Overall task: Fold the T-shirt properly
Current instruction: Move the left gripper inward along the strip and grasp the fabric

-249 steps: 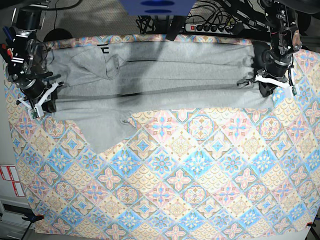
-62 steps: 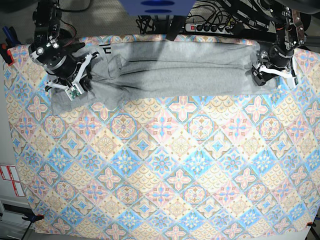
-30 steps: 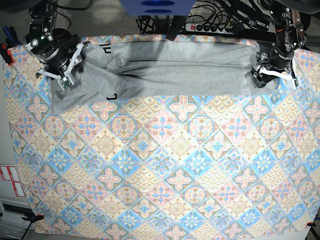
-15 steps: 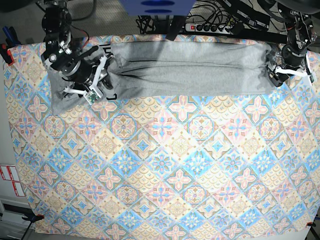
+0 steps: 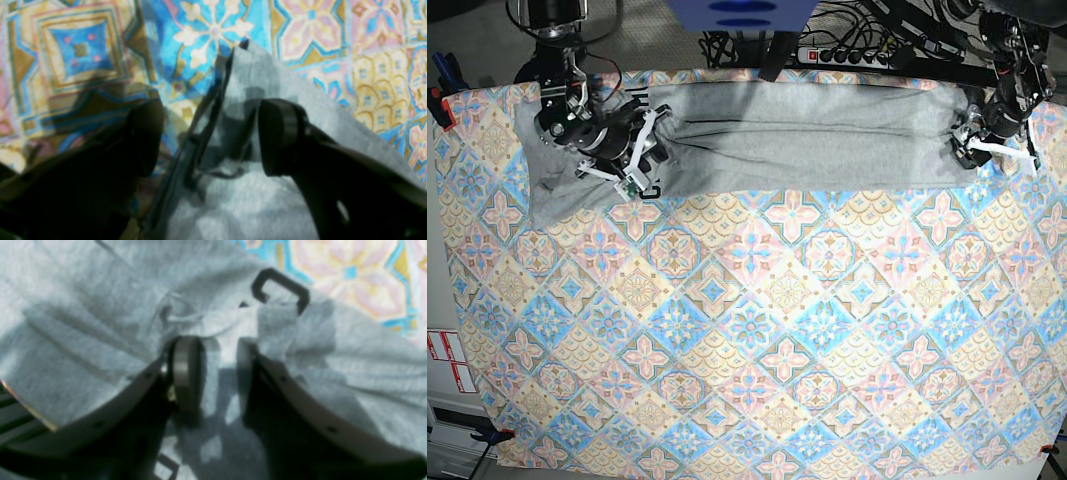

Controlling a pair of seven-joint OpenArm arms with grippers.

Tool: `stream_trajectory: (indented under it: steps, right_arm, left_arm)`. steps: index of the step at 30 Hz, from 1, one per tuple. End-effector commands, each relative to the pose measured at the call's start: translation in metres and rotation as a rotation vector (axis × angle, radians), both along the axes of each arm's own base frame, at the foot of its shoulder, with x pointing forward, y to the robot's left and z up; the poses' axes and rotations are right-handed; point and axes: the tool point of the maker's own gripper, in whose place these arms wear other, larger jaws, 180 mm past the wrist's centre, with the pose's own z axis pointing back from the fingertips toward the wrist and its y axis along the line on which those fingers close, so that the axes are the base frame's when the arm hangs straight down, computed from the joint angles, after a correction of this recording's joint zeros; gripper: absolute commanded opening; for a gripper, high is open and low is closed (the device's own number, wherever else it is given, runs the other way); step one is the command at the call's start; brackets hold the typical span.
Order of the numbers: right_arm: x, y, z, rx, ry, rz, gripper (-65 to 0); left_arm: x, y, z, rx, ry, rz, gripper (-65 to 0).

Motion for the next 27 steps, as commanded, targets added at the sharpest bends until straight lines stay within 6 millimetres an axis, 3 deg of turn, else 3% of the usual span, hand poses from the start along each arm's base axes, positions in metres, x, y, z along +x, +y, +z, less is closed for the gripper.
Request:
stream_trajectory:
  steps: [1, 10, 15, 18, 21, 22, 27]
  right_arm:
    - [0.006, -0.001, 0.007, 0.003, -0.025, 0.006, -46.2]
    - [0.006, -0.001, 0.008, 0.004, -0.027, 0.003, -46.2]
    - [0.012, 0.003, 0.018, 0.007, -0.059, 0.014, -46.2]
    - [0.015, 0.003, 0.023, 0.006, -0.077, 0.016, -46.2]
    - [0.017, 0.004, 0.025, 0.006, -0.084, 0.020, -46.2]
    - [0.017, 0.004, 0.026, 0.006, -0.086, 0.020, -46.2]
    - [0.017, 0.003, 0.026, 0.005, -0.086, 0.017, -46.2]
  left_arm:
    - [0.006, 0.009, 0.006, 0.036, -0.015, -0.004, -21.5]
    - [0.003, -0.009, -0.012, 0.036, 0.043, -0.068, -21.7]
    - [-0.003, -0.032, -0.028, 0.003, 0.091, -0.129, -22.3]
    - [-0.005, -0.039, -0.031, -0.004, 0.100, -0.148, -31.9]
    - [-0.004, -0.042, -0.032, -0.010, 0.101, -0.156, -51.3]
    - [-0.004, -0.043, -0.032, -0.014, 0.097, -0.157, -55.0]
    - [0.002, -0.051, -0.028, -0.029, 0.060, -0.230, -60.9]
